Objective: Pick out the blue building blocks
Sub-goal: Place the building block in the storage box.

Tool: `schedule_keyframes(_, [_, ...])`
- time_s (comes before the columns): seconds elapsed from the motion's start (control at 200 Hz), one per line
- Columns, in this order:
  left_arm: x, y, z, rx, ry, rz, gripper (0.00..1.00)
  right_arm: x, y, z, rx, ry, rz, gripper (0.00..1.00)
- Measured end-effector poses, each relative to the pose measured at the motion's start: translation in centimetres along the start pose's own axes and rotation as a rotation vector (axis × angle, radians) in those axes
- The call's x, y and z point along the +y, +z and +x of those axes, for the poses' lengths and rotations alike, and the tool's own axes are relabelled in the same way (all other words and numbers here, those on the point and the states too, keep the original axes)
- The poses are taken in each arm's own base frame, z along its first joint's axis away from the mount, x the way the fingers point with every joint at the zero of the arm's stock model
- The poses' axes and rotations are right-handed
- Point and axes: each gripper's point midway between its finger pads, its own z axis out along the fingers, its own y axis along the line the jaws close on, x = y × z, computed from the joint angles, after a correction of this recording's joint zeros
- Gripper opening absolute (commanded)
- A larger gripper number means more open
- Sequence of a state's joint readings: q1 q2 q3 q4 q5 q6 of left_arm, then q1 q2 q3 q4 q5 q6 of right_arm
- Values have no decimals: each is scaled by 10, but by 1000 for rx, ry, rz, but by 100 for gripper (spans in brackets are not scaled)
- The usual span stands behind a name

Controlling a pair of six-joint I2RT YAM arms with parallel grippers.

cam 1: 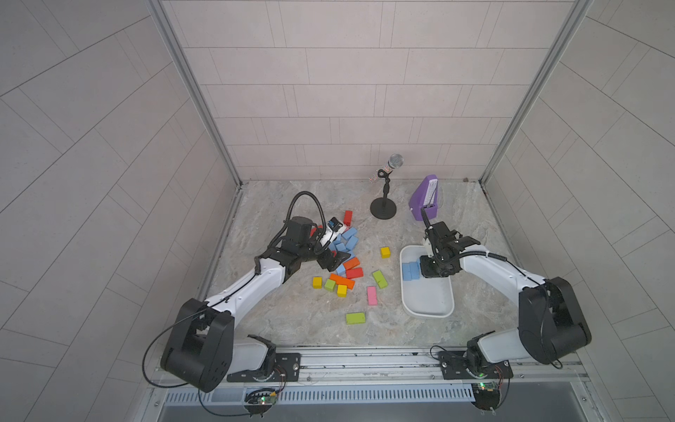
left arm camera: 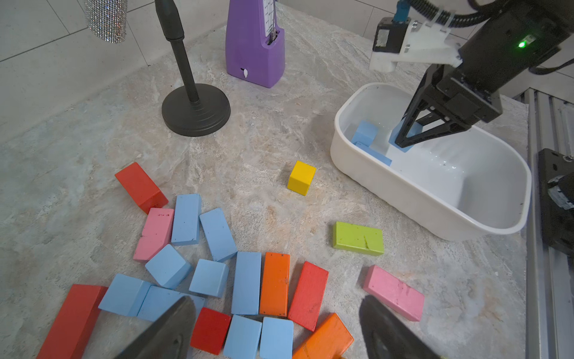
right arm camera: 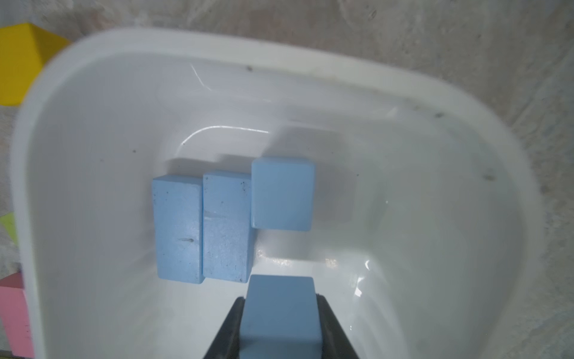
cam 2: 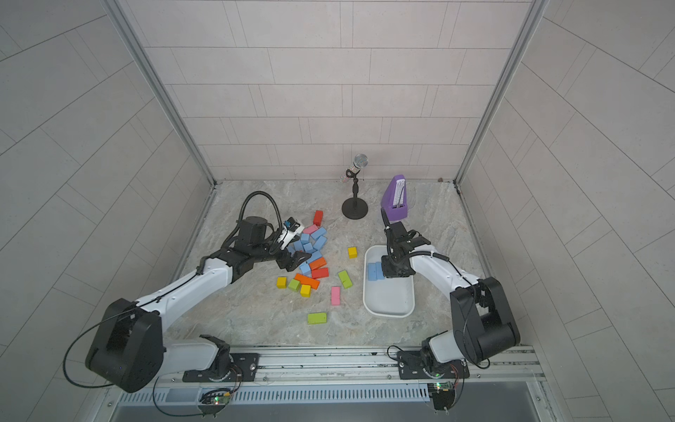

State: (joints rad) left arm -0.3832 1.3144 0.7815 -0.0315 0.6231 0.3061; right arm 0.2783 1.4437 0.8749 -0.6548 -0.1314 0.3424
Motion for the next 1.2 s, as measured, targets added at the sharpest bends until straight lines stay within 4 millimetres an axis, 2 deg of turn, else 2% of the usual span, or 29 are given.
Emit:
schedule_keyframes(0.195, [0, 0, 3, 11, -14, 0, 88, -2, 12, 3, 35, -2, 14, 28])
schedule_keyframes(0.375, [-1, 0, 5, 19, -26, 2, 88, 1, 16, -9, 14, -2, 8, 30])
schedule_keyframes(0.505, [-1, 0, 5, 19, -27, 2, 88, 5, 19, -15, 9, -3, -3, 43])
schedule_keyframes(0.595, [-1, 0, 5, 19, -30, 3, 88, 7, 19, -18, 4, 2, -10, 48])
schedule_keyframes(0.906, [-1, 0, 4, 15, -36, 0, 88, 9, 18, -18, 6, 0, -24, 51])
schedule_keyframes(1.041, [1, 0, 2, 9, -49, -7, 90, 15, 6, -19, -13, -19, -22, 58])
schedule_keyframes(1.201, [16, 1, 3, 15, -114, -94, 91, 38, -34, -42, -132, -93, -9, 58])
